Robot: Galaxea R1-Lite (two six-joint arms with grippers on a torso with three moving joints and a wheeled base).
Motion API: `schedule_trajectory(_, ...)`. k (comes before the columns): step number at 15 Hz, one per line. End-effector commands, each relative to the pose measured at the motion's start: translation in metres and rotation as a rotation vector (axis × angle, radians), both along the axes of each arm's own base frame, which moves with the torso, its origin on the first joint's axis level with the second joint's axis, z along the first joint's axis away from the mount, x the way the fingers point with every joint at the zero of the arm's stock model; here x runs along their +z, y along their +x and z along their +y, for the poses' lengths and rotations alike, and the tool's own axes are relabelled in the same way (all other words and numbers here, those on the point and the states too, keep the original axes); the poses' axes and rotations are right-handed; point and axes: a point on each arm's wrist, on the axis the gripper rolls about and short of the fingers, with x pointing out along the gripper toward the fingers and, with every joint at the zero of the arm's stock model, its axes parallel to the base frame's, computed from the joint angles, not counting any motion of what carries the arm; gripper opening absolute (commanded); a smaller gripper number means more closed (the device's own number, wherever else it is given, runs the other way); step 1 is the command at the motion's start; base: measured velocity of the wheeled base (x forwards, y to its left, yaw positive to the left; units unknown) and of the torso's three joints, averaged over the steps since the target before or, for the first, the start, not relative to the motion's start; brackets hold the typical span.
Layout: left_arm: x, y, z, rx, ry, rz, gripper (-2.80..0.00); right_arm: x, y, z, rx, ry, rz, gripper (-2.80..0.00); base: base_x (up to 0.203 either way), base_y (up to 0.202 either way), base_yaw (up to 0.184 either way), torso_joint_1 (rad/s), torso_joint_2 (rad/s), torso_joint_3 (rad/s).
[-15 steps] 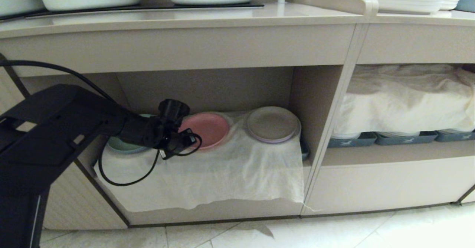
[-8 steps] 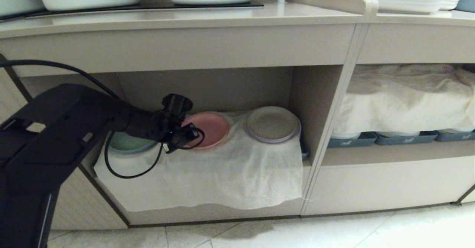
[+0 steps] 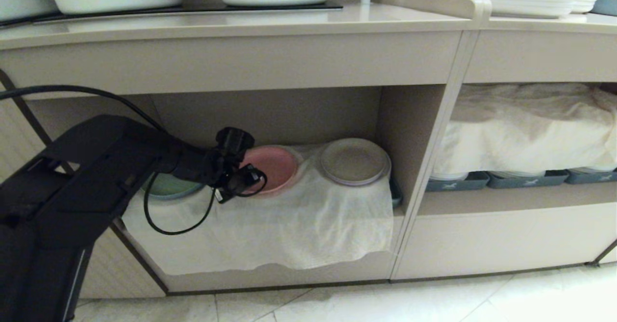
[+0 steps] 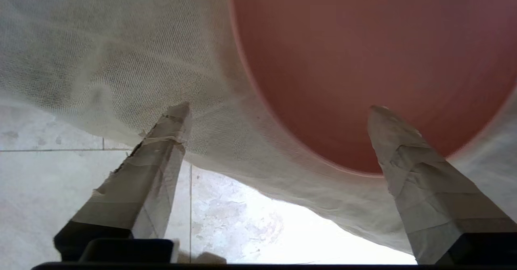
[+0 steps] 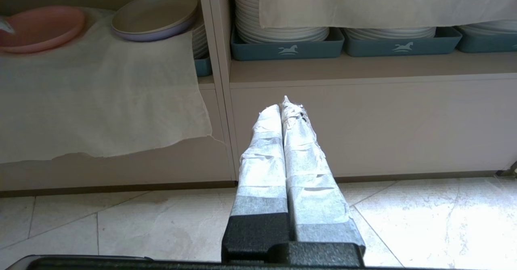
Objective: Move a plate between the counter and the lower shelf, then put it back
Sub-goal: Pick up the plate in the cupboard
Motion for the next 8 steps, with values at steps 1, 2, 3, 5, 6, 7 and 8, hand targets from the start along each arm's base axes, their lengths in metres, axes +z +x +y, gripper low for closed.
schedule_trajectory(1, -0.0053, 0.0018, 0.0003, 0.006, 0.001, 0.009, 0.0, -0.0001, 0.0001, 0.0, 0.0, 0.0, 0.001, -2.8, 0.0, 0.0, 0.0, 0.0, 0.0, 0.0)
schedule_trajectory(2, -0.0059, 0.002, 0.0002, 0.006, 0.001, 0.008, 0.0, 0.0, 0.0001, 0.0, 0.0, 0.0, 0.001, -2.8, 0.0, 0.0, 0.0, 0.0, 0.0, 0.0)
schedule_trajectory(3, -0.0077, 0.0026, 0.0001, 0.006, 0.002, 0.011, 0.0, -0.0001, 0.0001, 0.0, 0.0, 0.0, 0.001, -2.8, 0.0, 0.0, 0.0, 0.0, 0.0, 0.0)
schedule_trajectory(5, -0.0087, 0.0054, 0.0007, 0.009, 0.002, 0.008, 0.0, 0.0001, 0.0001, 0.0, 0.0, 0.0, 0.001, -2.8, 0.0, 0.0, 0.0, 0.0, 0.0, 0.0)
schedule_trajectory(6, -0.0083, 0.0067, 0.0004, 0.011, 0.002, 0.003, 0.0, 0.0001, 0.0001, 0.0, 0.0, 0.0, 0.001, -2.8, 0.0, 0.0, 0.0, 0.0, 0.0, 0.0)
schedule_trajectory(7, -0.0081, 0.0089, -0.0001, 0.011, 0.001, -0.003, 0.0, -0.0001, 0.0001, 0.0, 0.0, 0.0, 0.001, -2.8, 0.0, 0.0, 0.0, 0.0, 0.0, 0.0)
schedule_trajectory(8, -0.0078, 0.0102, -0.0005, 0.012, 0.0, -0.007, 0.0, -0.0001, 0.0001, 0.0, 0.0, 0.0, 0.001, -2.8, 0.0, 0.0, 0.0, 0.0, 0.0, 0.0)
